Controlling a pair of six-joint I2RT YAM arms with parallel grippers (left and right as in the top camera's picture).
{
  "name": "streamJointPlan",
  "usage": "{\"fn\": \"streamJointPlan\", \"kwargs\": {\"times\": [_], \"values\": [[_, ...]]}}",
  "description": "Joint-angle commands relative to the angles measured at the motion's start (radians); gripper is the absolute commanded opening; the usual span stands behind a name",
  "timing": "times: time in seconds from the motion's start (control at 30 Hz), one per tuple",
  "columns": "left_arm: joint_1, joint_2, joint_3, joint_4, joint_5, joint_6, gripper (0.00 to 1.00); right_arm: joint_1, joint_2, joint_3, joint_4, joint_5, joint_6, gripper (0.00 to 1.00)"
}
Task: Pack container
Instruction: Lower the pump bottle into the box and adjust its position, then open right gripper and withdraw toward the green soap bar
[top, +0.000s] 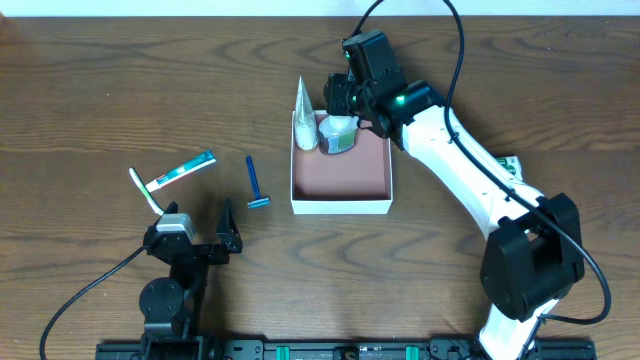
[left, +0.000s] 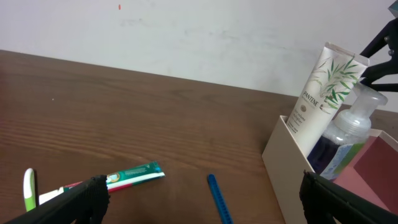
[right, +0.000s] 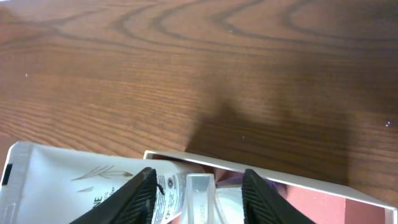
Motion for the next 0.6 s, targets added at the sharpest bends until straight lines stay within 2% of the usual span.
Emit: {"fn": "streamJointPlan", "kwargs": {"times": [0.0,0.23,0.4,0.57], "values": [[0.005,-0.001,-0.018,-0.034,0.012,0.002,0.98,-0.036,-0.027,0.028,0.003,0.014,0.007,0.49],[0.005,-0.001,-0.018,-0.034,0.012,0.002,0.98,-0.128,-0.088,0.097,-0.033,0.018,-0.006,0.55],[0.005,-0.001,-0.018,-0.034,0.012,0.002,0.98,-0.226,-0.172,0.147,-0.232,0.025,-0.010,0.61],[0.005,-0.001,-0.018,-0.034,0.012,0.002,0.98,-0.332,-0.230,0.147,-0.527,0.092,-0.011,0.90]]}}
